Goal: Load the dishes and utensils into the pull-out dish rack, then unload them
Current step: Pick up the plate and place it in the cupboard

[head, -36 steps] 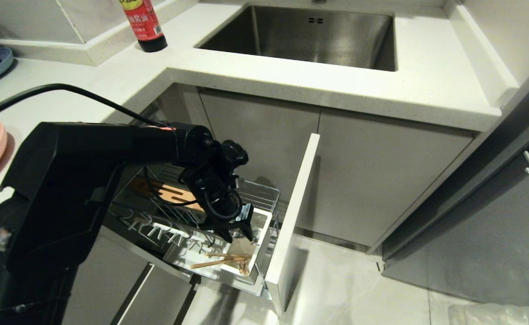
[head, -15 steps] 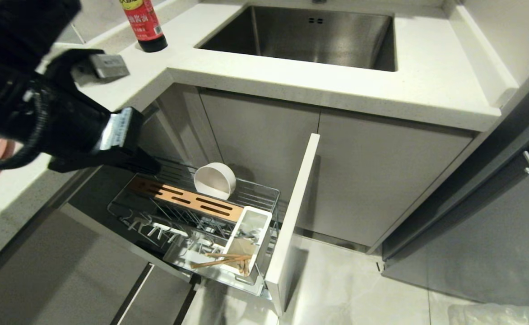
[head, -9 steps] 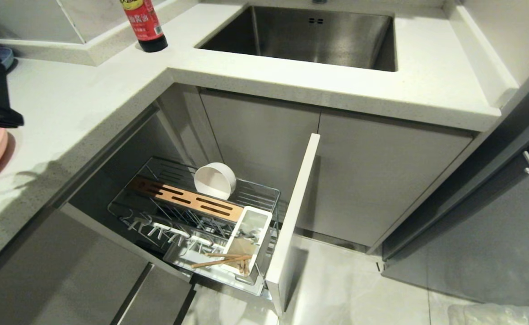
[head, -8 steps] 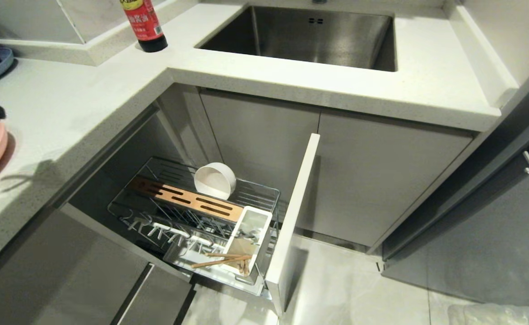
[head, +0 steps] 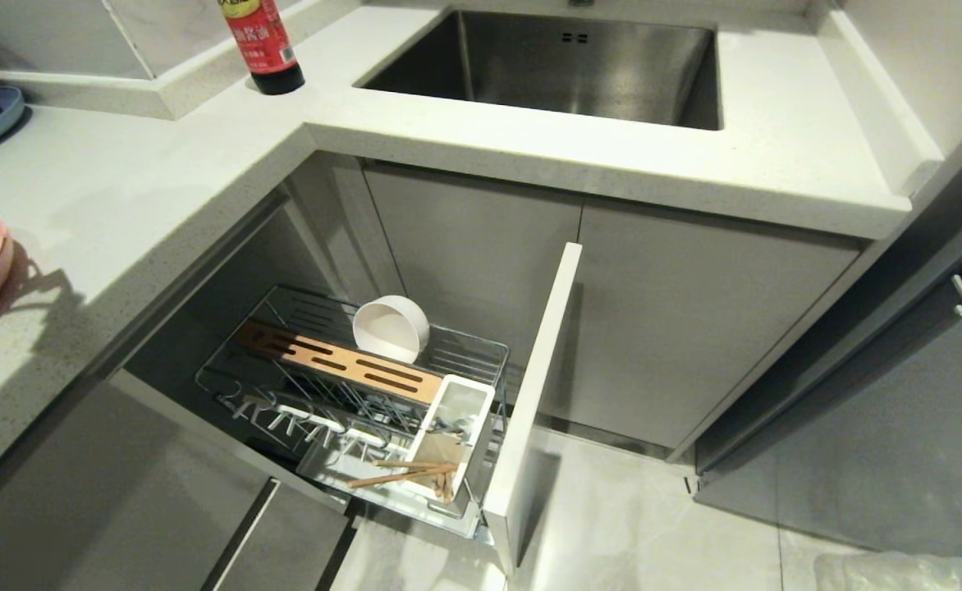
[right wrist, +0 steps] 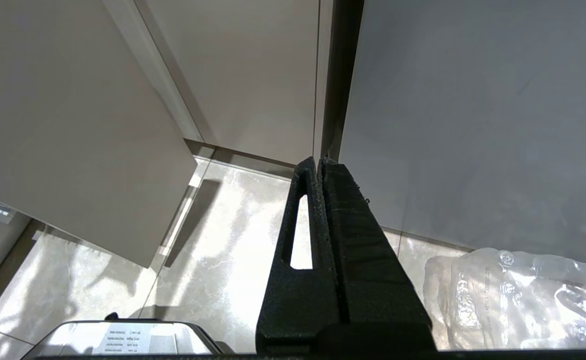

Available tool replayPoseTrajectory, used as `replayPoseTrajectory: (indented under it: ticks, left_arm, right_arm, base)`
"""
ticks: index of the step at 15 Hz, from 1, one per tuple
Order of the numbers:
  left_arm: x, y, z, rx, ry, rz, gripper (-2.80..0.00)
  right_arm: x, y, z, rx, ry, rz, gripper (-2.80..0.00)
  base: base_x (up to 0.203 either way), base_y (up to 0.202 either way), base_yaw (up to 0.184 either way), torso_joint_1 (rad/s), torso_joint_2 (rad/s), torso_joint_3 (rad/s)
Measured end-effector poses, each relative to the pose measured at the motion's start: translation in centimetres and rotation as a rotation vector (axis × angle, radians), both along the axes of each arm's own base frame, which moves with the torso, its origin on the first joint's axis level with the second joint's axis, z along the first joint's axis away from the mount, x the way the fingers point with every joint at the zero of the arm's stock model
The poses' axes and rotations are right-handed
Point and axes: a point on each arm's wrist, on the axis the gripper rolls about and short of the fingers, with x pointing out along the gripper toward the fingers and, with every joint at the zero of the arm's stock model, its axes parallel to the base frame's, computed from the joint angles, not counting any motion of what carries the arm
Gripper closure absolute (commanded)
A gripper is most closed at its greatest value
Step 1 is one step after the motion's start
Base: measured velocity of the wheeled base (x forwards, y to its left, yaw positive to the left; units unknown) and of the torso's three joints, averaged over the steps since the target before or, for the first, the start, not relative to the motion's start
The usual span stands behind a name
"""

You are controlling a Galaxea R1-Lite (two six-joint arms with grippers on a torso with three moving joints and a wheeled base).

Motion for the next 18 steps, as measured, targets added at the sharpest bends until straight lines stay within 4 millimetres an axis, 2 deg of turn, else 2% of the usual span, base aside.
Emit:
replayPoseTrajectory:
  ticks: [5, 10, 13, 18]
  left_arm:
    - [3.7, 1.8, -1.8, -0.080, -0.024, 0.095, -2.80]
    - [6.6, 3.2, -3.6, -0.109, 0.000, 0.135, -2.80]
    - [7.6, 3.5, -4.5, -0.126, 0.020, 0.138, -2.80]
    - [8.0, 3.6, -4.9, -0.129, 0.033, 0.142, -2.80]
  right_arm:
    - [0.0, 0.0, 0.0, 0.000, 0.000, 0.000, 0.00]
    - [0.0, 0.0, 0.0, 0.000, -0.001, 0.000, 0.00]
    - [0.0, 0.0, 0.0, 0.000, -0.001, 0.000, 0.00]
    - [0.0, 0.0, 0.0, 0.000, 0.000, 0.000, 0.00]
  base:
    - [0.000, 0.000, 0.000, 0.000, 0.00, 0.000]
    - [0.000, 0.000, 0.000, 0.000, 0.00, 0.000]
    - [0.000, 0.000, 0.000, 0.000, 0.00, 0.000]
    - [0.000, 0.000, 0.000, 0.000, 0.00, 0.000]
